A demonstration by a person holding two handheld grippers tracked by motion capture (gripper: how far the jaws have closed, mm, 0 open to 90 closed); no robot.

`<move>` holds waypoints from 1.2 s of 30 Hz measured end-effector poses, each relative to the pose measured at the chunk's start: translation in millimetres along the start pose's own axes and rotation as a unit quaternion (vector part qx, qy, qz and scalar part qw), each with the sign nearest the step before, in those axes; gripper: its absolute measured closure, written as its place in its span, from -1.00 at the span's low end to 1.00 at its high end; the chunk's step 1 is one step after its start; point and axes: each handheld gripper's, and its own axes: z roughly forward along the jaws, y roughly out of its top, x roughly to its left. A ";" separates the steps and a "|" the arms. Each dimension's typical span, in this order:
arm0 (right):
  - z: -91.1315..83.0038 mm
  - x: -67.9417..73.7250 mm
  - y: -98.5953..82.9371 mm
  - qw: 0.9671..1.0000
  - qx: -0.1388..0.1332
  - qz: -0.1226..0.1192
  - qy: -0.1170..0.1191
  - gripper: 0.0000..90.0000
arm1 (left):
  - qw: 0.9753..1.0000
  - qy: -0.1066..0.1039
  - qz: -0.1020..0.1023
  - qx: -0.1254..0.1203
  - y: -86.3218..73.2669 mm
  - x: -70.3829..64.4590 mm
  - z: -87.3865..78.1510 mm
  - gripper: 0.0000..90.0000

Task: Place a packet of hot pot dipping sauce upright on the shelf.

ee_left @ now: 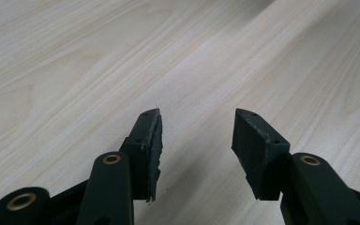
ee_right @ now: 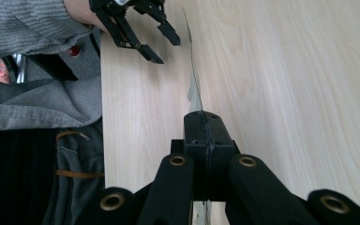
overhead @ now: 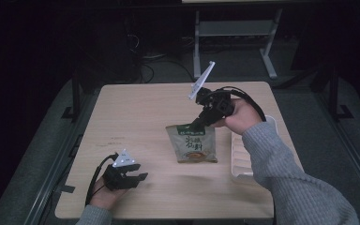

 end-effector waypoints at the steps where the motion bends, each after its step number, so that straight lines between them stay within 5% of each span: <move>1: -2.8 -0.7 -1.8 1.000 -0.001 0.002 -0.001 0.99 | 1.000 0.000 0.000 0.000 0.0 0.2 0.0 0.16; 13: -33.5 -7.9 -30.9 0.999 -0.005 0.026 -0.026 0.99 | 1.000 0.001 -0.001 0.000 -0.5 1.4 -0.6 0.15; 36: -95.9 -9.8 -113.5 0.994 -0.020 0.077 -0.076 0.99 | 1.000 0.004 -0.006 -0.003 -1.1 2.9 -0.4 0.15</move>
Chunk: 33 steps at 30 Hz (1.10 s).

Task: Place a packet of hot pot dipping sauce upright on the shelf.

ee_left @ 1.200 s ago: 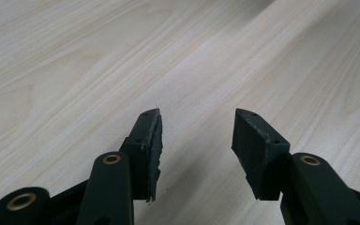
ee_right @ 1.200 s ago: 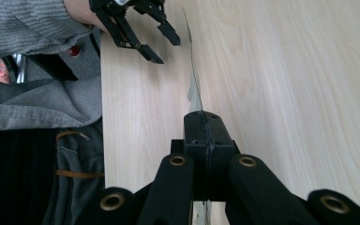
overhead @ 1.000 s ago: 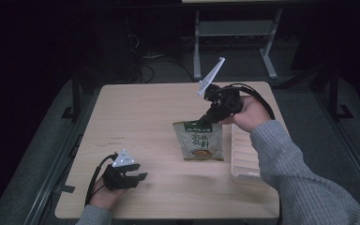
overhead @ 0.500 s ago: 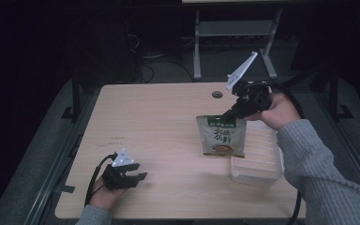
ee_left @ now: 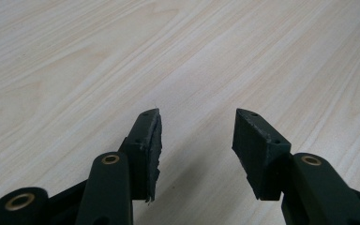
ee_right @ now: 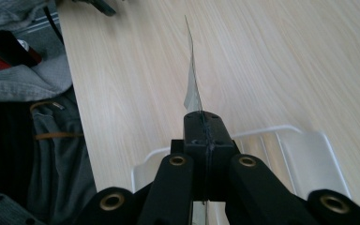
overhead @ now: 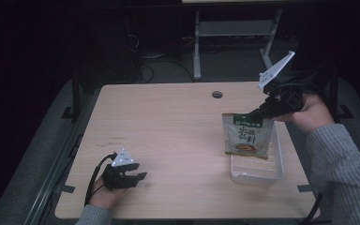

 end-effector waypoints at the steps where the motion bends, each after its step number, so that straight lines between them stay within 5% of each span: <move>1: -1.1 -0.9 -2.9 1.000 0.002 0.001 -0.002 0.99 | 1.000 0.000 0.000 0.000 0.0 0.1 0.0 0.15; 11: -6.7 -12.9 -28.5 1.000 0.006 0.023 -0.018 0.99 | 1.000 0.001 -0.005 -0.001 -0.4 1.0 0.1 0.15; 33: 23.5 -23.6 -50.0 0.999 0.006 0.040 -0.010 0.99 | 1.000 0.001 -0.007 -0.003 -1.1 1.3 0.7 0.15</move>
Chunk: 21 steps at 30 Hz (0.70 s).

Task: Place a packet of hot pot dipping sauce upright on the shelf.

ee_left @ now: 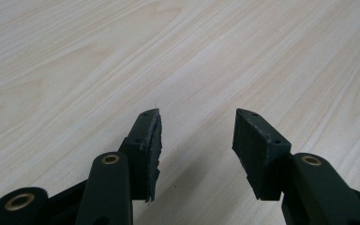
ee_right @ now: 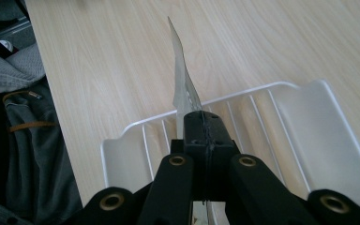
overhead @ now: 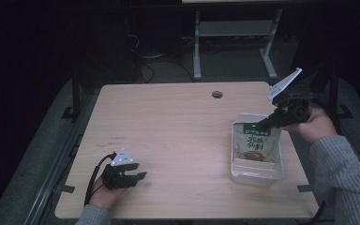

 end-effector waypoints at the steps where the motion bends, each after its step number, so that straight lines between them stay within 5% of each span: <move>1: 0.7 -0.2 -1.3 1.000 0.000 0.002 0.001 0.99 | 1.000 0.000 0.000 0.000 0.1 -0.1 0.0 0.15; 21: 8.8 1.1 -29.6 1.000 -0.016 0.010 -0.001 0.98 | 1.000 0.000 0.001 0.002 0.2 -0.9 0.6 0.14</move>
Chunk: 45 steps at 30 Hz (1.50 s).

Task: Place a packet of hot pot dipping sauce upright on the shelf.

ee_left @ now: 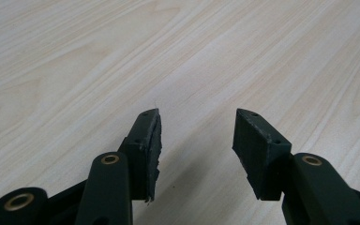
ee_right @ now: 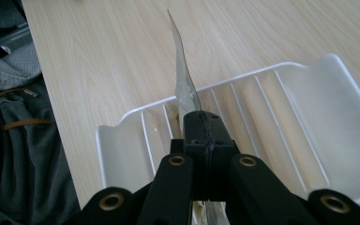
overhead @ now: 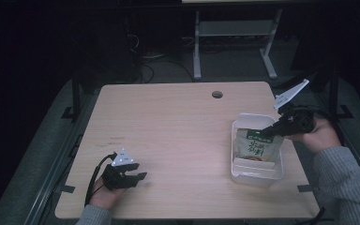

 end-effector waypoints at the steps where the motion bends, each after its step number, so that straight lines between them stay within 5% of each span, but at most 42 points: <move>1: -0.2 -0.3 -2.1 1.000 -0.003 0.002 0.000 0.98 | 1.000 0.000 0.000 0.001 -0.1 0.1 0.2 0.14; 20: -1.8 -2.1 -15.6 0.999 -0.028 0.016 0.005 0.97 | 1.000 0.002 -0.001 0.002 -0.2 0.3 0.5 0.11; 33: -3.4 1.6 -12.0 0.999 -0.039 0.019 -0.003 0.65 | 1.000 0.004 -0.003 0.002 -0.3 0.3 0.3 0.09; 45: -2.2 2.1 -9.0 0.999 -0.042 0.021 -0.003 0.59 | 1.000 0.005 -0.004 0.002 -0.4 0.5 0.1 0.08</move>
